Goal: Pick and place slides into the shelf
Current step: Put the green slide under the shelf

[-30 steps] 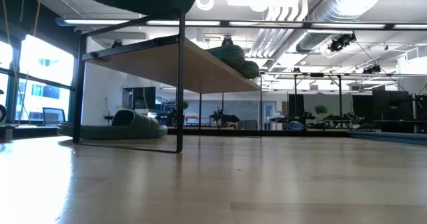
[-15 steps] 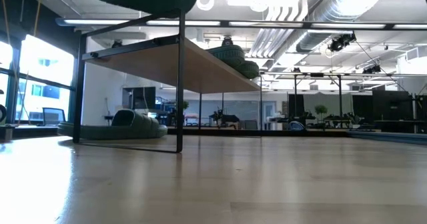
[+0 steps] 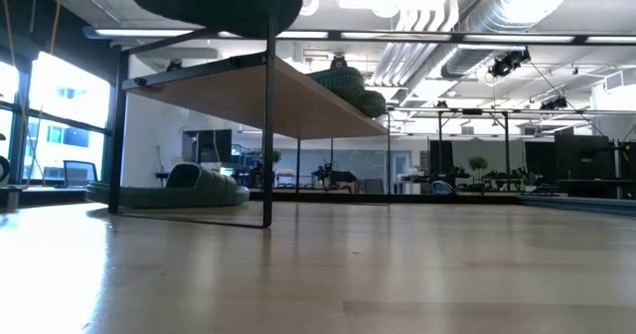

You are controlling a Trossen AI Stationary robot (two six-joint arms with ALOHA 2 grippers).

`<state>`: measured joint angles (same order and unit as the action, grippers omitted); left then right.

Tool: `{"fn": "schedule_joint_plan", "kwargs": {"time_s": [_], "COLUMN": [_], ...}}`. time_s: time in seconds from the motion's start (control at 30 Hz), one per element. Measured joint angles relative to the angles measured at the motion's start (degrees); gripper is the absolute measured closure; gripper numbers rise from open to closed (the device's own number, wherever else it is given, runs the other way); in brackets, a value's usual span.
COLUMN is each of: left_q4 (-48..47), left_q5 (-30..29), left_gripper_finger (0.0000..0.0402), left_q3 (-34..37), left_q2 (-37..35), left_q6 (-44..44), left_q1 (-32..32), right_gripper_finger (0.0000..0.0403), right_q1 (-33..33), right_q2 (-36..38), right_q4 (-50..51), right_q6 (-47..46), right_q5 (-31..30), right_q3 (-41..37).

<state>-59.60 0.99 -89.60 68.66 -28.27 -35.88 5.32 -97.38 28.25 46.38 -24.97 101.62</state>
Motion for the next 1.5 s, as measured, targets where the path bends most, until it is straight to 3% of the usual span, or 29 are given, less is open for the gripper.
{"fn": "schedule_joint_plan", "kwargs": {"time_s": [0.27,0.97,1.17,1.3,1.5], "left_q4": [-0.7,-0.5,-0.5,-0.4,-0.3], "left_q5": [2.4,9.2,10.9,10.9,12.4], "left_gripper_finger": [0.0401,0.0401,0.0401,0.0401,0.0401], "left_q3": [0.0,0.0,0.0,0.0,0.0], "left_q2": [0.0,0.0,0.0,0.0,0.0], "left_q6": [-1.4,-3.6,-3.6,-3.6,-7.2], "left_q1": [0.0,0.0,0.1,0.0,0.0], "right_gripper_finger": [0.0249,0.0249,0.0251,0.0276,0.0359], "right_q1": [3.4,3.7,3.7,3.7,3.5], "right_q2": [1.1,-0.8,-2.7,-2.7,-2.7], "right_q4": [1.1,-0.6,-2.9,-3.3,-0.8], "right_q6": [1.4,4.3,4.1,4.7,3.9], "right_q5": [3.5,17.1,17.6,16.6,16.9], "right_q3": [0.0,0.0,0.0,0.0,0.0]}}
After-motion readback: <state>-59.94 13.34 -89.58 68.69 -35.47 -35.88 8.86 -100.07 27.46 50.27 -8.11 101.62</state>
